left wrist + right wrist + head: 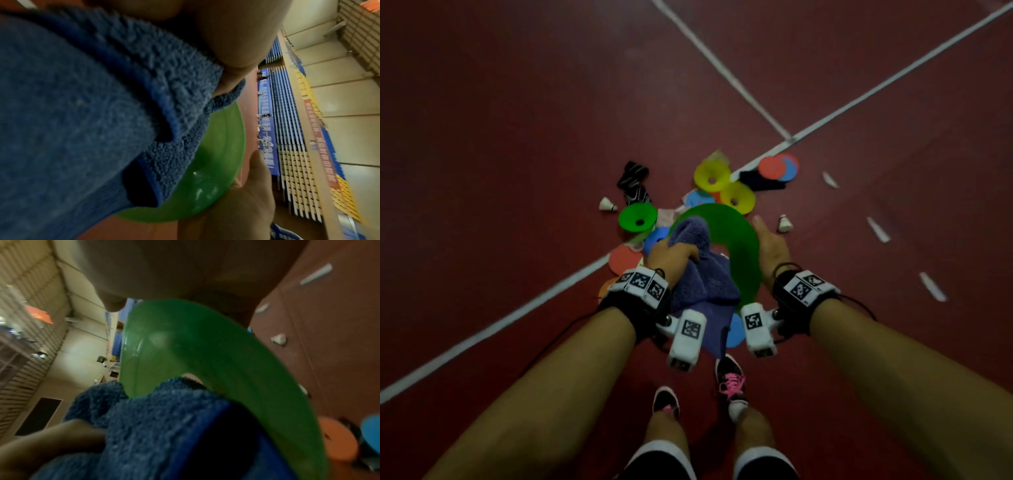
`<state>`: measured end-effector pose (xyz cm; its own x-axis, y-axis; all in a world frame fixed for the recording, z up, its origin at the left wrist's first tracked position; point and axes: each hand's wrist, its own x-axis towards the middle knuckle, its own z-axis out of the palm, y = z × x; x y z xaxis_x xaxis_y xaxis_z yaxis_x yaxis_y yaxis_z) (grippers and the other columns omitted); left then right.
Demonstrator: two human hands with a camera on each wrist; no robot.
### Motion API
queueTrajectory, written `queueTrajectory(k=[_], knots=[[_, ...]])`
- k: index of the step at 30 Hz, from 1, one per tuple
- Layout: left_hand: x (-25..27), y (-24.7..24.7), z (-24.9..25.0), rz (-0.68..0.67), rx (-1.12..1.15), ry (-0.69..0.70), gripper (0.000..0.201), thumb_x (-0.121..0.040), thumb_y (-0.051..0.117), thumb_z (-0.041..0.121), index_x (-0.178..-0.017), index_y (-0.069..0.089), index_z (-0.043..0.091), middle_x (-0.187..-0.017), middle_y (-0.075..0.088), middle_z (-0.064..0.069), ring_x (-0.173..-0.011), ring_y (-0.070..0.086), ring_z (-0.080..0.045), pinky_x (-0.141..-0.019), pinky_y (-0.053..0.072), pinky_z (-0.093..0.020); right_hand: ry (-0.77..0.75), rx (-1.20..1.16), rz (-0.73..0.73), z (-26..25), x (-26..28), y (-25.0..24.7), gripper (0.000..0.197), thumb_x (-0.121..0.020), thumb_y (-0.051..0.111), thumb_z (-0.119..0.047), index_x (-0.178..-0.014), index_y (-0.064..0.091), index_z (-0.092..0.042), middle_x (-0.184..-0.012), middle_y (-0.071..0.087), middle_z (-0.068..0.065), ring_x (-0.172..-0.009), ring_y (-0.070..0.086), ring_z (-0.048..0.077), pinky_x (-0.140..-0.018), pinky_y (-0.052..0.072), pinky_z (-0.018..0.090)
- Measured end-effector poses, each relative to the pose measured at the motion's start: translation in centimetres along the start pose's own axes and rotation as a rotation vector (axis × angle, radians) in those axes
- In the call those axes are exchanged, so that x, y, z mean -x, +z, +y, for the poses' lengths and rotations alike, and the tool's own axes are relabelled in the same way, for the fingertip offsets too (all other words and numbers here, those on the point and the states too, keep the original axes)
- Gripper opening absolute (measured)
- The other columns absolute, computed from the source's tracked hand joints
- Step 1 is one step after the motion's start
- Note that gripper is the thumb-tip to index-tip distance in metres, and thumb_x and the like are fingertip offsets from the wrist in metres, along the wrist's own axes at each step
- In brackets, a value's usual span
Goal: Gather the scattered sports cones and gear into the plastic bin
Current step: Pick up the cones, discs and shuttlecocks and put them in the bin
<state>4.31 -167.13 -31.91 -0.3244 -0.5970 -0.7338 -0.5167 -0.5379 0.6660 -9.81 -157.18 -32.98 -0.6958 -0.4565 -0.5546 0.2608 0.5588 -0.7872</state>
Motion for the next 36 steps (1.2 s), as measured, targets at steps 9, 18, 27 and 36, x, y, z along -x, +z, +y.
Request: queueTrajectory(k=[9, 18, 27, 36], knots=[[17.8, 9.3, 7.9, -0.314, -0.296, 0.401, 0.043, -0.052, 0.068, 0.022, -0.093, 0.064, 0.008, -0.087, 0.062, -0.015, -0.082, 0.061, -0.033, -0.061, 0.047, -0.035, -0.248, 0.145, 0.451, -3.7, 17.4, -16.0, 0.009, -0.091, 0.059, -0.022, -0.084, 0.063, -0.018, -0.087, 0.066, 0.009, -0.083, 0.062, 0.027, -0.075, 0.051, 0.037], [37.8, 23.1, 2.4, -0.733, -0.533, 0.613, 0.027, -0.056, 0.065, 0.017, -0.079, 0.059, 0.004, -0.078, 0.054, -0.015, -0.067, 0.046, -0.023, -0.053, 0.031, -0.03, -0.115, 0.057, 0.927, 7.6, 38.2, -32.9, 0.007, -0.09, 0.059, -0.019, -0.09, 0.066, -0.021, -0.084, 0.068, 0.006, -0.079, 0.066, 0.028, -0.067, 0.053, 0.034], [60.9, 41.0, -15.9, -1.156, -0.76, 0.741, 0.026, -0.056, 0.067, 0.018, -0.08, 0.06, 0.01, -0.084, 0.058, -0.018, -0.077, 0.054, -0.029, -0.066, 0.041, -0.039, 0.144, -0.175, 1.403, 28.4, 64.3, -47.1, 0.018, -0.087, 0.057, -0.01, -0.07, 0.058, -0.017, -0.069, 0.062, 0.006, -0.072, 0.066, 0.032, -0.059, 0.053, 0.039], [79.6, 53.2, -36.7, -1.369, -0.859, 0.7, 0.02, -0.077, 0.067, 0.005, -0.097, 0.063, 0.005, -0.088, 0.061, -0.018, -0.079, 0.058, -0.031, -0.069, 0.046, -0.039, 0.298, -0.436, 1.692, 46.7, 88.1, -55.3, 0.01, -0.09, 0.057, -0.008, -0.087, 0.065, -0.014, -0.068, 0.065, 0.008, -0.051, 0.063, 0.023, -0.038, 0.051, 0.028]])
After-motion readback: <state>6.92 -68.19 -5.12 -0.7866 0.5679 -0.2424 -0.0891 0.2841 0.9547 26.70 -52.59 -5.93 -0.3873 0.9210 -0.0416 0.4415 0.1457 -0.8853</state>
